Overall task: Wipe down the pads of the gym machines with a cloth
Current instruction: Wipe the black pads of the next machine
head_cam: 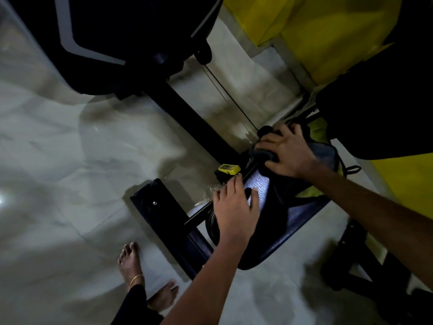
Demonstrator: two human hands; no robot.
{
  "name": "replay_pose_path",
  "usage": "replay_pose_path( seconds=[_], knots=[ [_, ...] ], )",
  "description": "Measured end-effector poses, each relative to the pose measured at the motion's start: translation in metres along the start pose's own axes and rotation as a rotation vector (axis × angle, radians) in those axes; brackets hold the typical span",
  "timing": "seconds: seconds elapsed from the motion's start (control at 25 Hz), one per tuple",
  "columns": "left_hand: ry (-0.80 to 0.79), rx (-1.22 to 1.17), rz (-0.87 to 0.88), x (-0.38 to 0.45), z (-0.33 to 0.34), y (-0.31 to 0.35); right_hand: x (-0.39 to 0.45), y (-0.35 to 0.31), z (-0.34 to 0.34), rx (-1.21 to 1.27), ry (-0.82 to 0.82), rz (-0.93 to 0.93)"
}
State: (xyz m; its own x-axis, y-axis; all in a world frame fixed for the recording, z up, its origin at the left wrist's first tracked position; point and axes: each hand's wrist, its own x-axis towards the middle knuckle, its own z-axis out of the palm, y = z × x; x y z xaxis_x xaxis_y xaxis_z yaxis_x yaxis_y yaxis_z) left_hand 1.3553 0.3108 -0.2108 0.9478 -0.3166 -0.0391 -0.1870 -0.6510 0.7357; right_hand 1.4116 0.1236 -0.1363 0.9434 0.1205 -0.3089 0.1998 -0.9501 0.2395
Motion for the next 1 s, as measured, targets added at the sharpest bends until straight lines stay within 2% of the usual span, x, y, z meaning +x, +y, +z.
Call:
replay_pose_path(
  seconds=[0.12, 0.2, 0.36, 0.4, 0.48, 0.56, 0.64, 0.72, 0.84, 0.92, 1.0],
  knots=[
    [-0.031, 0.092, 0.031, 0.0, 0.007, 0.001, -0.008, -0.014, 0.007, 0.002, -0.026, -0.196],
    [-0.026, 0.106, 0.035, 0.001, 0.007, -0.001, -0.003, 0.015, 0.003, -0.007, -0.045, -0.221],
    [-0.012, 0.138, 0.025, 0.001, 0.009, 0.002, 0.008, 0.064, -0.003, 0.095, -0.077, 0.178],
    [-0.007, 0.15, 0.025, 0.001, 0.009, 0.002, 0.007, 0.056, 0.0, 0.082, -0.049, 0.196],
    [-0.002, 0.169, 0.032, 0.0, 0.01, 0.002, 0.006, 0.024, 0.004, 0.037, -0.002, 0.083],
    [-0.007, 0.173, 0.029, 0.0, 0.01, 0.002, 0.003, 0.002, 0.003, 0.066, -0.043, -0.118],
    [-0.011, 0.164, 0.033, 0.0, 0.01, 0.002, 0.005, 0.011, -0.001, 0.053, -0.068, -0.198],
    [-0.017, 0.172, 0.04, 0.0, 0.01, 0.001, 0.011, 0.042, 0.0, 0.097, -0.042, -0.061],
    [-0.029, 0.184, 0.03, 0.001, 0.011, 0.0, 0.017, 0.091, 0.009, 0.29, -0.059, 0.382],
    [-0.037, 0.179, 0.024, 0.003, 0.011, 0.001, 0.02, 0.096, 0.013, 0.479, -0.024, 0.586],
    [-0.047, 0.161, 0.033, 0.002, 0.009, 0.001, 0.012, 0.085, 0.021, 0.477, 0.05, 0.748]
  ],
)
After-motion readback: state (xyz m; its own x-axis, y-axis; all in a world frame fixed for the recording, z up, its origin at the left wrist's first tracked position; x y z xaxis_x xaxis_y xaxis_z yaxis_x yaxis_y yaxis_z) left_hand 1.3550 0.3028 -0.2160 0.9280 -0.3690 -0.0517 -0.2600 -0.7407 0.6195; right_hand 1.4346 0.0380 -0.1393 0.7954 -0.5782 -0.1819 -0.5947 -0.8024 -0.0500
